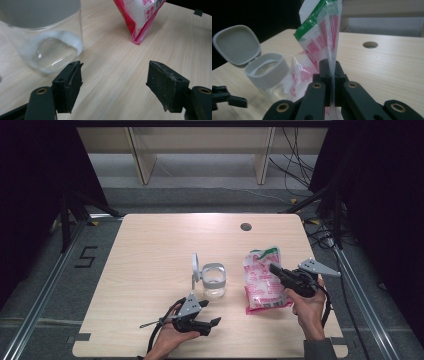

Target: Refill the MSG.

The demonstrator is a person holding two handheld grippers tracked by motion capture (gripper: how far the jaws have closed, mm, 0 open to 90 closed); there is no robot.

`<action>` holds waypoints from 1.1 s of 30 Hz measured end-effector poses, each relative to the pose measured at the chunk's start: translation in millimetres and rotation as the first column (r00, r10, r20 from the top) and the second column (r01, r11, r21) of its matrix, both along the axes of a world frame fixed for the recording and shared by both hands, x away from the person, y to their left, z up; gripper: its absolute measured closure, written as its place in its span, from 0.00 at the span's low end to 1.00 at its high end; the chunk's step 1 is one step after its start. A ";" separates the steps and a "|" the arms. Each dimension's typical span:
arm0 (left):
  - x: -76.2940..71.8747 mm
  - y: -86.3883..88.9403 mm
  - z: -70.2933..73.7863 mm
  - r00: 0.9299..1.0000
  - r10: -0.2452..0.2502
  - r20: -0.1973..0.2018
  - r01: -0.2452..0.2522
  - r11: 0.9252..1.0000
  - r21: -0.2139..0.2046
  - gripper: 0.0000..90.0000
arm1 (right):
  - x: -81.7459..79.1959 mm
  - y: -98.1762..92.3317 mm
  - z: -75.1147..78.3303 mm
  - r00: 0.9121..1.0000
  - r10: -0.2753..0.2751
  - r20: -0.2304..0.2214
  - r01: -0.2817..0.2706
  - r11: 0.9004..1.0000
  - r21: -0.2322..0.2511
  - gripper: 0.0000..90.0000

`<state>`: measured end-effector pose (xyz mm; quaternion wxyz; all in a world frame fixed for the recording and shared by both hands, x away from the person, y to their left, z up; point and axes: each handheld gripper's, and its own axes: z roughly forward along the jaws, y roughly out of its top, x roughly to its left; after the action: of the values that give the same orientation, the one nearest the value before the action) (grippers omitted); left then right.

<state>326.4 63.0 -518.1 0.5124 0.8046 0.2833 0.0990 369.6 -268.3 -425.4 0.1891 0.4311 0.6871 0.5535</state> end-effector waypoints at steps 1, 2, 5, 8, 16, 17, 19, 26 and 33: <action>1.9 -5.0 0.1 1.000 -0.010 0.008 0.010 1.000 0.017 0.31 | 0.2 1.0 2.7 1.000 0.017 0.025 -0.017 1.000 -0.023 1.00; 2.2 -14.5 -0.5 1.000 -0.011 0.009 0.011 1.000 -0.001 0.31 | -3.5 5.4 5.7 1.000 0.015 0.010 -0.014 1.000 -0.012 1.00; 1.8 -32.6 0.7 0.998 -0.050 0.025 0.049 0.999 0.013 0.32 | -5.1 9.8 9.5 0.999 0.020 0.031 -0.019 0.999 -0.036 1.00; 5.6 -48.0 2.7 0.998 -0.059 0.038 0.059 0.998 0.023 0.32 | -7.3 12.2 12.8 0.999 0.032 0.025 -0.032 0.999 -0.032 1.00; 19.5 -85.6 4.6 0.999 -0.036 0.036 0.035 0.999 0.030 0.31 | -11.3 15.7 17.1 0.997 0.018 0.073 -0.011 0.997 -0.083 1.00; 19.9 -88.3 5.0 0.999 -0.030 0.042 0.028 0.999 0.046 0.31 | -11.8 16.6 17.8 0.997 0.026 0.070 -0.021 0.997 -0.070 1.00; 18.2 -95.0 5.0 0.998 -0.024 0.058 0.021 0.998 0.051 0.31 | -12.9 18.0 19.5 0.996 0.021 0.090 -0.014 0.997 -0.073 1.00; 19.2 -110.7 4.5 0.998 0.029 0.062 -0.032 0.998 0.049 0.34 | -19.9 20.6 34.0 0.991 0.017 0.136 -0.007 0.997 -0.074 1.00; 11.3 -118.2 6.9 0.991 0.074 0.114 -0.077 0.997 0.020 0.48 | -28.8 29.7 49.1 0.983 0.043 0.179 -0.033 0.998 -0.055 1.00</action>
<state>337.7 -55.2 -511.3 0.5139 0.7925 0.2827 0.1673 340.8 -238.6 -376.2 0.2509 0.3611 0.6894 0.5757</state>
